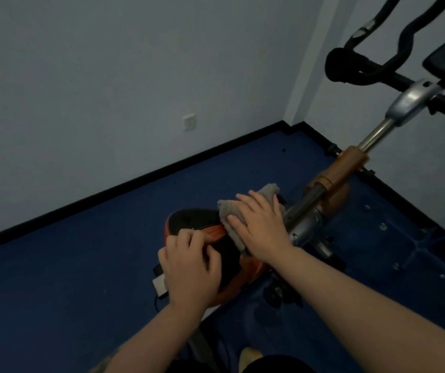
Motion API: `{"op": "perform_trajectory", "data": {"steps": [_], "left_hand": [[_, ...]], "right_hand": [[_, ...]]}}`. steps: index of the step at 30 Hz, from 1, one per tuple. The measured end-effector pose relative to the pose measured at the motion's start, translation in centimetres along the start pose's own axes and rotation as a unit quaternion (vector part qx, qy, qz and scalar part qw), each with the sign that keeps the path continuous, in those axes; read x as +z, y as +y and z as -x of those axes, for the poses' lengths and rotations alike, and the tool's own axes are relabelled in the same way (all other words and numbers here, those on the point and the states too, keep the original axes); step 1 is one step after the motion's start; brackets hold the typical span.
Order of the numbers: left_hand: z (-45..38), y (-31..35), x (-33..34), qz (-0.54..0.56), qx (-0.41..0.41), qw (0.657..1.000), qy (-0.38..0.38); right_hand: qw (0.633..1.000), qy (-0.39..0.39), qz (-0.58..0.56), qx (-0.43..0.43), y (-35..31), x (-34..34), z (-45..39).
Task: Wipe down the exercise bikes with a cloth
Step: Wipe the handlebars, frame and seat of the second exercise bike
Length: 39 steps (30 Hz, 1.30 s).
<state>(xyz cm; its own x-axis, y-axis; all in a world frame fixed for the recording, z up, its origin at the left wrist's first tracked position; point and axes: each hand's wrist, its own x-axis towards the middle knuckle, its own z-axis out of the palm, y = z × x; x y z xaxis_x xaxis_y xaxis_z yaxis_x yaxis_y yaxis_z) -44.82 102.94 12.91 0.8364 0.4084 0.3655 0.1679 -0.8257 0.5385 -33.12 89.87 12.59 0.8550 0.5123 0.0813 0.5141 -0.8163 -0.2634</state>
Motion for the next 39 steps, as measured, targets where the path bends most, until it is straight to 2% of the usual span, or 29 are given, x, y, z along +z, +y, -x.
{"op": "perform_trajectory", "data": {"steps": [2, 4, 6, 9, 12, 13, 17, 18, 20, 22, 24, 28, 30, 34, 37, 39], "left_hand": [[0.1, -0.5, 0.3, 0.025, 0.022, 0.999, 0.042], [0.2, -0.7, 0.6, 0.052, 0.045, 0.995, 0.076], [0.6, -0.7, 0.8, 0.066, 0.060, 0.991, 0.102], [0.8, -0.9, 0.9, 0.073, 0.076, 0.986, 0.127], [0.6, -0.8, 0.9, 0.058, 0.086, 0.987, 0.125], [0.5, -0.7, 0.8, 0.050, 0.085, 0.988, 0.120], [0.6, -0.4, 0.5, 0.039, 0.072, 0.991, 0.107], [0.7, -0.4, 0.5, 0.036, 0.071, 0.991, 0.103], [0.8, -0.5, 0.6, 0.030, 0.077, 0.992, 0.098], [0.6, -0.6, 0.6, 0.024, 0.082, 0.992, 0.093], [0.5, -0.7, 0.5, 0.024, 0.084, 0.992, 0.087], [0.4, -0.6, 0.3, 0.033, 0.081, 0.992, 0.086], [0.5, -0.5, 0.4, 0.038, 0.075, 0.992, 0.089], [0.7, -0.7, 0.5, 0.046, 0.075, 0.992, 0.087], [0.4, -0.7, 0.5, 0.051, 0.087, 0.991, 0.083], [0.2, -0.7, 0.4, 0.052, 0.090, 0.992, 0.072]], "right_hand": [[1.000, -0.012, -0.008, 0.005, 0.7, -1.0, -2.2], [0.996, -0.043, -0.055, 0.062, 0.8, -1.7, -3.9], [0.994, -0.040, -0.031, 0.092, 0.3, -1.7, -3.9], [1.000, 0.004, 0.020, 0.013, -0.8, -0.1, -0.6], [0.999, 0.002, 0.016, -0.035, 0.1, -0.1, -0.7], [0.999, -0.011, 0.028, -0.029, 0.3, -0.4, -1.9], [0.988, -0.147, 0.044, 0.028, -0.9, -1.2, -6.5], [0.990, -0.126, 0.045, 0.034, -1.2, -1.2, -6.2], [0.999, -0.001, 0.026, 0.023, -2.2, 0.0, -3.1], [0.996, 0.073, -0.039, 0.019, -4.2, 0.9, 0.9], [0.997, 0.060, -0.047, -0.001, -4.8, 1.3, 2.0], [0.998, -0.021, -0.011, -0.060, -1.6, -0.8, -3.2], [0.999, -0.015, 0.001, -0.033, -0.1, -1.4, -4.5], [0.995, 0.083, -0.060, 0.014, -0.9, 0.1, 0.5], [0.995, 0.061, -0.081, 0.017, -0.2, 0.7, 1.7], [0.994, 0.041, -0.063, 0.078, 1.2, 0.5, -0.2]]}}
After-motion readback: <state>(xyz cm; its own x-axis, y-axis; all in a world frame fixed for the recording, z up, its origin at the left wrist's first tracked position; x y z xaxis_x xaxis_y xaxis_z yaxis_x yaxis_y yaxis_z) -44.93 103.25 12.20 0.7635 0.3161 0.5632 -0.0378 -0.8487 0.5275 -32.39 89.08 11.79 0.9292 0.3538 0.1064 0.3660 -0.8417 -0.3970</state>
